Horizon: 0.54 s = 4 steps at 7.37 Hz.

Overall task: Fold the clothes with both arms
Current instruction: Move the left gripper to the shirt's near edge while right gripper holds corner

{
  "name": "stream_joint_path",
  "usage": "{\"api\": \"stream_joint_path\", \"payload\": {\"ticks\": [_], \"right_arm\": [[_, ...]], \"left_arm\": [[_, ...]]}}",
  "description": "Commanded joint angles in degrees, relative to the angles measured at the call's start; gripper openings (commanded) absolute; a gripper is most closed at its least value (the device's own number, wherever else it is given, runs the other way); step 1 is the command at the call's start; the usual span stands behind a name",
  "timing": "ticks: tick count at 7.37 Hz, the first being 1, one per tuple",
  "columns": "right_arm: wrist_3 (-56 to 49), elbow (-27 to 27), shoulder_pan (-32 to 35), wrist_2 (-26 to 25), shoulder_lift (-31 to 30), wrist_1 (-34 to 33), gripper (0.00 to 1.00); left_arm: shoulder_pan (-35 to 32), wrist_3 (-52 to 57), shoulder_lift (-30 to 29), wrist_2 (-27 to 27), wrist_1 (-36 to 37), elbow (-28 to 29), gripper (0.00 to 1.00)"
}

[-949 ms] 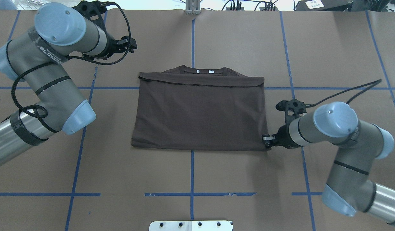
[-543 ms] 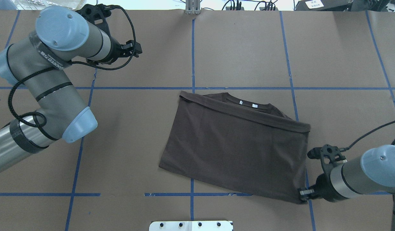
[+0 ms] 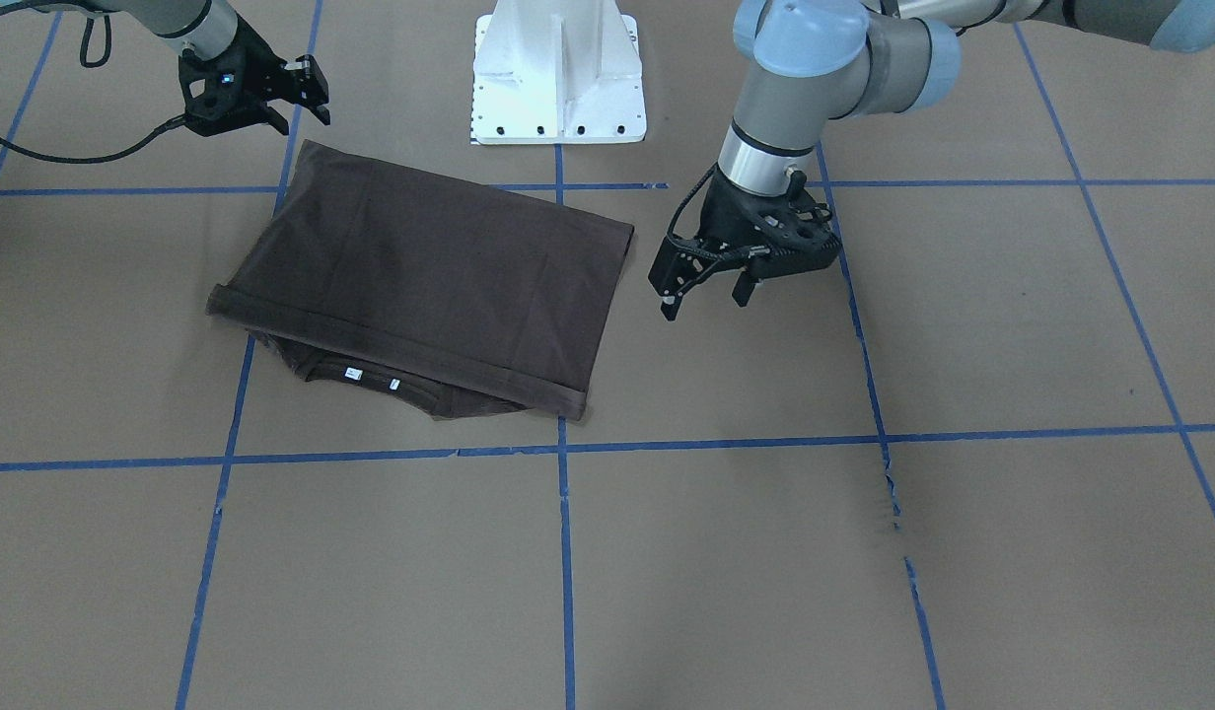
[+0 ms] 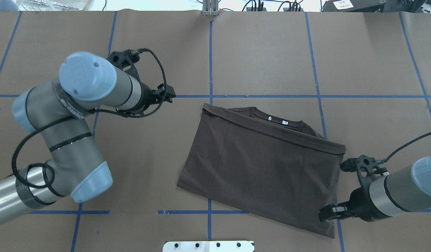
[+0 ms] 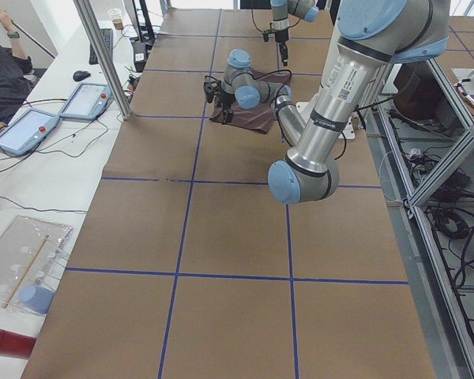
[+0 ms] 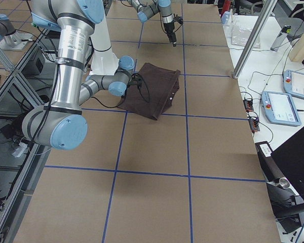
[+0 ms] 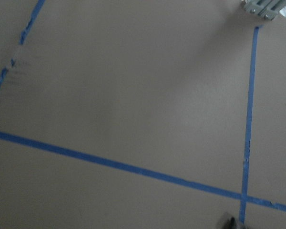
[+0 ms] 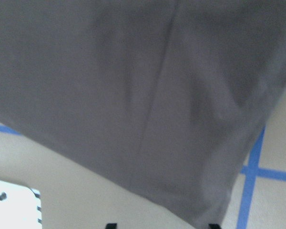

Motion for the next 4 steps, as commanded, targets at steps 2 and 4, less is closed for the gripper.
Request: {"api": "stream_joint_path", "payload": {"ticks": [2,4], "right_arm": [[0.00,-1.90,11.69,0.07,8.51,-0.04,1.00],[0.00,-3.92,11.79,-0.45,10.98,-0.04,1.00]], "left_arm": [[15.32,-21.44,2.86,4.05,0.46,-1.48,0.97],[16.95,-23.07,1.81,5.58,0.55,0.36,0.92]]}}
